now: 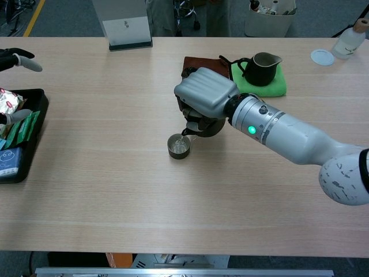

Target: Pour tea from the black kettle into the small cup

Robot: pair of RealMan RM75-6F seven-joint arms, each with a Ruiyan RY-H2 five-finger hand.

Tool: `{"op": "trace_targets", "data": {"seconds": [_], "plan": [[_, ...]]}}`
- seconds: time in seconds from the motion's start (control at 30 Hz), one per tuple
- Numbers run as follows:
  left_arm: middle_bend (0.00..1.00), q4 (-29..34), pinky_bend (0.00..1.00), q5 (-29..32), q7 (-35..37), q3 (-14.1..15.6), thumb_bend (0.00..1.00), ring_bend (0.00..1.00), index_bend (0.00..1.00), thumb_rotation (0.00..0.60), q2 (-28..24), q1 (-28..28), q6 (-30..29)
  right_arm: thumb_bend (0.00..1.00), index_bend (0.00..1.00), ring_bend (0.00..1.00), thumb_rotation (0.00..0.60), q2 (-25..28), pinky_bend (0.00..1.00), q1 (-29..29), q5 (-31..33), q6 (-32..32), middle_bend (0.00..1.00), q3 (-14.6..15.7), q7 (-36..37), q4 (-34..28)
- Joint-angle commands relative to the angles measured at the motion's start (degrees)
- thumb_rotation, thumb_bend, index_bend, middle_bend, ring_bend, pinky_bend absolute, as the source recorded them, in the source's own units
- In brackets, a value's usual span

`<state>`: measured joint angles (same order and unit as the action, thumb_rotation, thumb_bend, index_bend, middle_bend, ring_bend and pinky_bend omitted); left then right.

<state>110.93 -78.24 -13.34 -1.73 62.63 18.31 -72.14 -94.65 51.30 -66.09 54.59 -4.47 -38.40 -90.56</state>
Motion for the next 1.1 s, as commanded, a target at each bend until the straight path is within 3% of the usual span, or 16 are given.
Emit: {"op": "trace_targets", "data": {"seconds": [0.03, 0.43, 0.77, 1.1], "plan": [[0.09, 0.13, 0.06, -0.04, -0.15, -0.08, 0.27, 0.08, 0.2, 0.6, 0.04, 0.07, 0.09, 0.24, 1.0, 0.94, 0.6, -1.03, 0.14, -1.59, -2.46, 1.68, 1.0, 0.38, 3.92, 1.22], [0.09, 1.02, 0.06, 0.58, -1.22, -0.36, 0.27, 0.08, 0.2, 0.6, -0.04, 0.45, 0.9, 0.23, 1.0, 0.94, 0.6, -1.45, 0.14, -5.31, -10.3, 5.71, 1.0, 0.74, 15.51, 4.39], [0.09, 1.08, 0.06, 0.63, -0.68, -0.66, 0.27, 0.08, 0.2, 0.6, -0.14, 0.88, 1.61, 0.23, 1.0, 0.94, 0.6, 5.12, 0.14, -9.41, -11.53, 8.02, 1.0, 1.08, 21.24, 1.33], [0.09, 0.38, 0.06, 0.47, -0.67, -0.23, 0.27, 0.08, 0.2, 0.6, 0.41, 1.18, 2.58, 0.23, 1.0, 0.94, 0.6, 9.44, 0.14, -14.3, -11.7, 9.69, 1.0, 2.72, 27.14, 2.06]]}}
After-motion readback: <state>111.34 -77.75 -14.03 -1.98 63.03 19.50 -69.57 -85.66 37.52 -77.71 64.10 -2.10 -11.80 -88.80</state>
